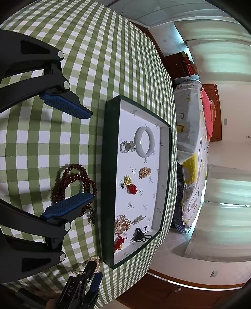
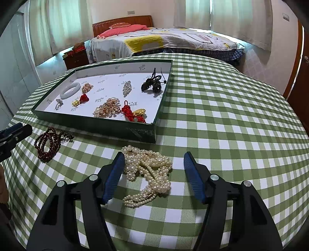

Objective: Organize jewelry
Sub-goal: 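Grasp the dark red bead bracelet with the left tool while the right tool grasps the pearl strand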

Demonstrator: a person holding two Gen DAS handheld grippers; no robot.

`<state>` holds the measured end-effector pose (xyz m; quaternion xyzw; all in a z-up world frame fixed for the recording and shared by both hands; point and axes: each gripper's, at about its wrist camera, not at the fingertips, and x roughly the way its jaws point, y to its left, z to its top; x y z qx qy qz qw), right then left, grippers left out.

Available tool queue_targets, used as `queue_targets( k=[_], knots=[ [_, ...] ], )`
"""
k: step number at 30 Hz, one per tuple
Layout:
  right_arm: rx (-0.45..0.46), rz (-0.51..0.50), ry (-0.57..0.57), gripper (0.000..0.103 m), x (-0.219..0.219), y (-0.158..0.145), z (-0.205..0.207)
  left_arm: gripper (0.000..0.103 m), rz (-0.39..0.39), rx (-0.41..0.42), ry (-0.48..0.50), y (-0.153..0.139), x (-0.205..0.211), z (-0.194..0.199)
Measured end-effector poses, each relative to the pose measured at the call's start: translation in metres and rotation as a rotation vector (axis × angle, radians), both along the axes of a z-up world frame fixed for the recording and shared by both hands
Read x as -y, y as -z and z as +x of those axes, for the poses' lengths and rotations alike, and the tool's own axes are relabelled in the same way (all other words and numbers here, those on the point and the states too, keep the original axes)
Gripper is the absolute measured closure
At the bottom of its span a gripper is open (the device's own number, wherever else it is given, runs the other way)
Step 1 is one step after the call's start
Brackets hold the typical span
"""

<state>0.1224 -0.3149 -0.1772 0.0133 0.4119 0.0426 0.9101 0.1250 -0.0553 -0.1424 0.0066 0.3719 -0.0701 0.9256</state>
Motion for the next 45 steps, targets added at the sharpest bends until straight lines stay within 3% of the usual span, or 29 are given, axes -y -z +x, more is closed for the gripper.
queue_targets(
  k=[2,7,12,26,42,45],
  knots=[
    [-0.007,-0.018,-0.016,0.044,-0.004,0.001,-0.001,0.027,0.000,-0.002,0.008,0.001,0.003,-0.001],
    [-0.002,-0.071,-0.077,0.072,-0.022,0.000,-0.004,0.027,0.001,-0.012,0.022,0.004,0.007,-0.003],
    [-0.005,-0.078,-0.102,0.085,-0.027,0.000,-0.004,0.027,-0.002,-0.029,0.030,0.009,0.009,-0.004],
    [-0.012,-0.055,-0.100,0.086,-0.028,0.000,-0.004,0.027,-0.013,-0.044,0.096,0.016,0.030,-0.002],
    [-0.011,-0.042,-0.098,0.086,-0.024,-0.001,-0.004,0.027,0.048,-0.102,0.106,0.028,0.052,0.013],
    [-0.011,-0.041,-0.097,0.086,-0.024,-0.001,-0.005,0.023,0.055,-0.107,0.116,0.028,0.054,0.014]
  ],
)
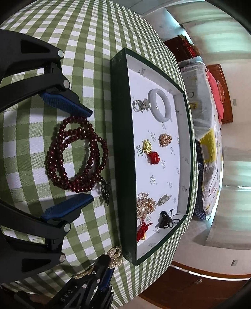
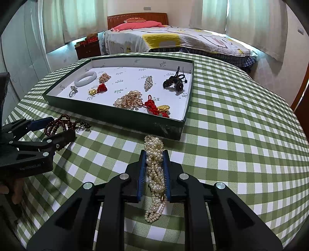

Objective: Organize jewelry
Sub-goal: 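Grasp the dark red bead bracelet with the left tool while the right tool grasps the pearl strand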

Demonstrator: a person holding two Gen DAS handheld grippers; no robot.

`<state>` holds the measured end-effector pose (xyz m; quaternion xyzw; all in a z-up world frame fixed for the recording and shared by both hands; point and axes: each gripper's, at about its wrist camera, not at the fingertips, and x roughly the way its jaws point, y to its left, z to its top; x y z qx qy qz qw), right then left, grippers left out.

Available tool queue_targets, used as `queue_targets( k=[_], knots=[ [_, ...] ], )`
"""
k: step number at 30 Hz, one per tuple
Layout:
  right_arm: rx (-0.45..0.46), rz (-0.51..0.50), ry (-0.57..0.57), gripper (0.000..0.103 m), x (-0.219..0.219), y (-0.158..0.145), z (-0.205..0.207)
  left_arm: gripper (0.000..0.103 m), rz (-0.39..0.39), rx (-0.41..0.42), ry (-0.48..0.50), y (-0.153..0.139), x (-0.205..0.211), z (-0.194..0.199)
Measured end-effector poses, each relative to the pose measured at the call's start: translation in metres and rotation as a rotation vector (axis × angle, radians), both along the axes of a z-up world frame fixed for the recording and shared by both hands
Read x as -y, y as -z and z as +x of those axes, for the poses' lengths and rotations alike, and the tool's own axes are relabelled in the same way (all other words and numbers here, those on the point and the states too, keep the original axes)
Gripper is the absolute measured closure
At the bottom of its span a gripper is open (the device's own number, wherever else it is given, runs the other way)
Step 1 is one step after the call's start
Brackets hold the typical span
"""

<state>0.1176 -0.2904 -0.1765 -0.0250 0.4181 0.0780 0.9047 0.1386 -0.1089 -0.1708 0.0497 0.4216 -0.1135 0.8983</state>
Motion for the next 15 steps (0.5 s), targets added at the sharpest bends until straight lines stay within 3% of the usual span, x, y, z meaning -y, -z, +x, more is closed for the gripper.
queue_targets(
  k=[11,13,15],
  knots=[
    [0.000,0.001,0.000,0.086,0.0003,0.0002,0.0002,0.020,0.013,-0.007,0.008,0.0010,0.0032,0.0014],
    [0.000,0.001,-0.001,0.086,0.0004,0.0003,0.0003,0.023,0.004,-0.003,0.003,0.0004,0.0014,0.0005],
    [0.000,0.000,-0.001,0.086,0.0005,0.0003,0.0004,0.033,0.002,0.007,-0.004,-0.0004,-0.0006,0.0002]
  ],
)
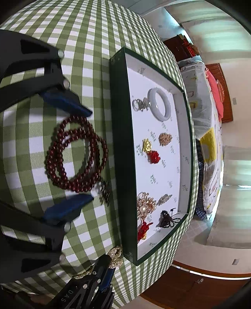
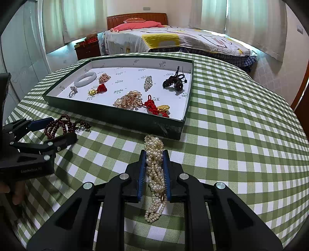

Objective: Organize jewelry
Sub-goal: 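Grasp the dark red bead bracelet with the left tool while the right tool grasps the pearl strand, then carry the bead bracelet and pearl strand into the tray while both tools open to release them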

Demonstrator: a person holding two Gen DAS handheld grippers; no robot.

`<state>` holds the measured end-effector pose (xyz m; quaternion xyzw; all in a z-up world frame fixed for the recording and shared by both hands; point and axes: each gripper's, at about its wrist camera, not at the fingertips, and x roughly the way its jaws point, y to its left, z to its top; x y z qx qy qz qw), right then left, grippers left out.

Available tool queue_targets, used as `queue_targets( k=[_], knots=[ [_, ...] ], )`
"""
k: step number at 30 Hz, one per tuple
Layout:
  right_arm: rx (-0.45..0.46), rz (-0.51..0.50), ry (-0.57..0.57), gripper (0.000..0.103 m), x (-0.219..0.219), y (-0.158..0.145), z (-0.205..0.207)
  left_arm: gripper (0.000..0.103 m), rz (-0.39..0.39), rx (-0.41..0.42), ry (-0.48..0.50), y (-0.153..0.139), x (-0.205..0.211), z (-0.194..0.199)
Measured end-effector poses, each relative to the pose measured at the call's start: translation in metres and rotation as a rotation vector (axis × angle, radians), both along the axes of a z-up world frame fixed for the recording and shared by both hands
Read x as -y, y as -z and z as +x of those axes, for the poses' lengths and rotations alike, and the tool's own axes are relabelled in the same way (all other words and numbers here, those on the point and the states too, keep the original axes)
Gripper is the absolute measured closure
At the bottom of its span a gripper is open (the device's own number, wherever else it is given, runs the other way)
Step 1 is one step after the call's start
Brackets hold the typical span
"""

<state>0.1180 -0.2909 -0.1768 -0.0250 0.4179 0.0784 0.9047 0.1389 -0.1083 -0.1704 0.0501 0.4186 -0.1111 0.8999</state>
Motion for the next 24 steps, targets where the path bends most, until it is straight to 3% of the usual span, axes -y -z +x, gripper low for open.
queue_targets(
  k=[12,24],
  knots=[
    [0.000,0.001,0.001,0.086,0.0002,0.0002,-0.0002,0.082,0.011,0.043,0.038,-0.0023,-0.0042,-0.0062],
    [0.004,0.003,0.004,0.086,0.0006,0.0007,-0.0012,0.092,-0.028,0.044,0.056,-0.0031,-0.0092,-0.0067]
  ],
)
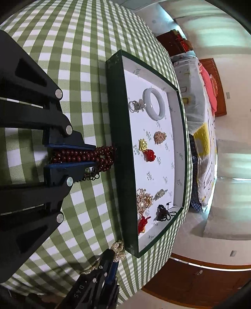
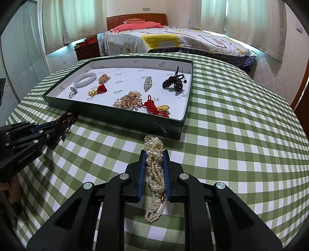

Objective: Organize jewelry
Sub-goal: 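Carry the bead bracelet and pearl strand into the tray while both tools open to release them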

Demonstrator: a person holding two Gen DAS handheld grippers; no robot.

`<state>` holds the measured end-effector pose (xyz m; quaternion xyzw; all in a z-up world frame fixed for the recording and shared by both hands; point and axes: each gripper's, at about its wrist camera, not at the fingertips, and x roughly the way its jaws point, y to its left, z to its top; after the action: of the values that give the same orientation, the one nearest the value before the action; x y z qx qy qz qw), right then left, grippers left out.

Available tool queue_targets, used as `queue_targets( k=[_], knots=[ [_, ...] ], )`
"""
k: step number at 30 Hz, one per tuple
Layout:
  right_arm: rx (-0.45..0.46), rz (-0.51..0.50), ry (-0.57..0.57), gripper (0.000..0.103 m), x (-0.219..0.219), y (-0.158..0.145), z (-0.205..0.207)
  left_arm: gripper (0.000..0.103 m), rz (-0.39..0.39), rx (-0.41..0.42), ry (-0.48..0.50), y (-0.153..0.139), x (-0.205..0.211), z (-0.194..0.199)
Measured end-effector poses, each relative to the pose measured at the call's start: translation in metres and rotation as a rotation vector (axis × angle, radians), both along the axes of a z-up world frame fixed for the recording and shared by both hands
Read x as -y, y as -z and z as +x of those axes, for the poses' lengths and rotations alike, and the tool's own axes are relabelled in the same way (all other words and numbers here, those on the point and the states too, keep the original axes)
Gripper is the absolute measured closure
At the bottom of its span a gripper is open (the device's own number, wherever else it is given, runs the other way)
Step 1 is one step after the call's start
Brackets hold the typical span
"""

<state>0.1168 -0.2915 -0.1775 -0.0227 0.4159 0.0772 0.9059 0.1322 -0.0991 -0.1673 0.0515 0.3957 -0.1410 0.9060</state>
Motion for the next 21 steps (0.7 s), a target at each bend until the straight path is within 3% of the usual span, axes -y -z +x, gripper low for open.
queue_targets(
  k=[21],
  knots=[
    [0.046,-0.004,-0.008,0.087,-0.016,-0.022,-0.007,0.092,-0.036,0.048,-0.007,-0.021,-0.012,-0.009]
  ],
)
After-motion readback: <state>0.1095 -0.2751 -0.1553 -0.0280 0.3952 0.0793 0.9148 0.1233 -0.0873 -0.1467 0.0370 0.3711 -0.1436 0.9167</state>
